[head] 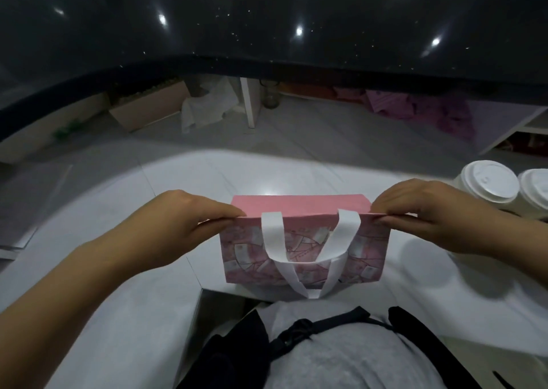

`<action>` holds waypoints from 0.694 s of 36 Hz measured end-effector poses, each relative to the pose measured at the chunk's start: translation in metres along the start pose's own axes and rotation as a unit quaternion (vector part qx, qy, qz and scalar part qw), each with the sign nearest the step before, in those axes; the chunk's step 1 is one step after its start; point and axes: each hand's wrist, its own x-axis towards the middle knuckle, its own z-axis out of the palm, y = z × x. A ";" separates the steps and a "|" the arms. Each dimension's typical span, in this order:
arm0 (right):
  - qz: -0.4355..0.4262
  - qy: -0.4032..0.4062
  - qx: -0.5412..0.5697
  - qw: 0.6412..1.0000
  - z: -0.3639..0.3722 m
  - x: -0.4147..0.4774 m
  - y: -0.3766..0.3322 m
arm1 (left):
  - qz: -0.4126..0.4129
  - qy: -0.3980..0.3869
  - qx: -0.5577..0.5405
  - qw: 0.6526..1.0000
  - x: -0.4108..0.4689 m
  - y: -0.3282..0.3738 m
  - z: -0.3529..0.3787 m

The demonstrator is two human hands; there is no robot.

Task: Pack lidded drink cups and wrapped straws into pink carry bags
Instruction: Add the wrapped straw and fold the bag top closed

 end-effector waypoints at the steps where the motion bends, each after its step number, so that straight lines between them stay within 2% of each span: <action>1: 0.008 0.003 0.007 1.000 0.000 -0.001 0.001 | 0.004 0.001 0.004 1.000 -0.001 -0.001 -0.002; 5: 0.049 0.011 0.040 0.998 -0.005 -0.004 0.003 | 0.024 0.014 0.001 1.000 -0.005 -0.006 -0.008; 11: 0.054 0.046 0.028 0.997 -0.001 -0.010 -0.001 | 0.040 0.055 0.037 0.997 -0.003 -0.009 0.000; 20: 0.047 0.133 -0.009 0.990 0.009 -0.008 -0.015 | -0.057 0.161 -0.011 0.985 0.044 -0.015 -0.004; 25: 0.098 0.223 -0.032 0.969 0.033 -0.015 -0.034 | -0.137 0.178 -0.075 0.972 0.085 -0.003 -0.002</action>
